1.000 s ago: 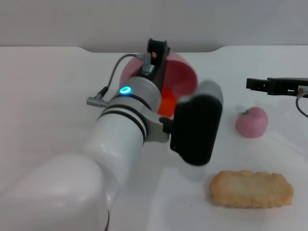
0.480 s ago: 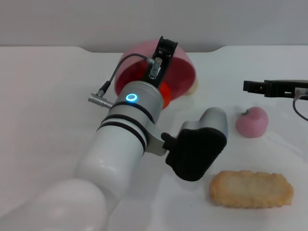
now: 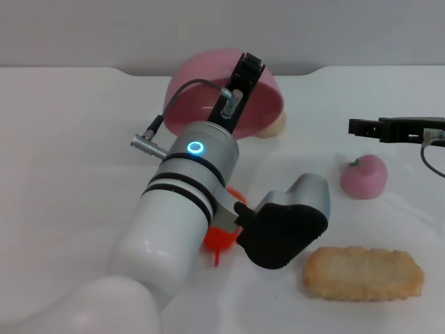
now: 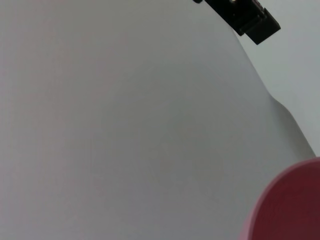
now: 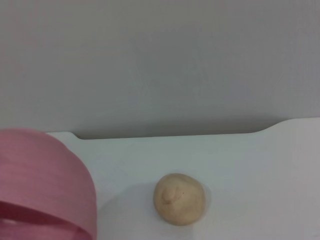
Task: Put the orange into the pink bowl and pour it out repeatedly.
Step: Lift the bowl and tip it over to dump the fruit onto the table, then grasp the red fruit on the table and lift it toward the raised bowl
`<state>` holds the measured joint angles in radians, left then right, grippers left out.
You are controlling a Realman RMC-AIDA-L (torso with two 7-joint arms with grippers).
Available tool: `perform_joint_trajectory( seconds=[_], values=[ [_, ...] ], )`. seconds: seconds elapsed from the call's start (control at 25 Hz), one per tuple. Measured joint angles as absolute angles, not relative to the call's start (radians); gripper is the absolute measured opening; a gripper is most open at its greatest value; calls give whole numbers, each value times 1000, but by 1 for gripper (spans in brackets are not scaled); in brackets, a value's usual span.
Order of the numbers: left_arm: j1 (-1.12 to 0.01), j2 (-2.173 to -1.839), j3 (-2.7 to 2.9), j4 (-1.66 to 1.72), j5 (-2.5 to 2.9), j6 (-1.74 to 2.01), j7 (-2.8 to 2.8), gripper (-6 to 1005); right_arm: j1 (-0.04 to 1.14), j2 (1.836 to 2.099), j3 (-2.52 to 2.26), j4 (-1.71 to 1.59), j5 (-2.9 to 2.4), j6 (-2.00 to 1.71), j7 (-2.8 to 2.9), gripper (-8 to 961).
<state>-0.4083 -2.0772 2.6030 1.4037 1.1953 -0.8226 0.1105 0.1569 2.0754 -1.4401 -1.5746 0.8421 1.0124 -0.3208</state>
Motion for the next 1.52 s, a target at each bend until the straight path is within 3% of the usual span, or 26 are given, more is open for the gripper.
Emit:
perform_joint_trajectory(
  seconds=[0.44,0.92,1.52],
  values=[
    [-516,-2079,2375,1539,880,-1015,-296,45,168,2076,-1453,-1578,844,1013,-323,635],
    [-551,-2063,1791,1639,89,-1280,-129,45,222,2075,-1553,-1557,852,940,-362,654],
    [-525,-2059,1593,1642,69,-1326,-95,45,479,2077,-1773,-1216,1015,745,-365,713]
  ],
)
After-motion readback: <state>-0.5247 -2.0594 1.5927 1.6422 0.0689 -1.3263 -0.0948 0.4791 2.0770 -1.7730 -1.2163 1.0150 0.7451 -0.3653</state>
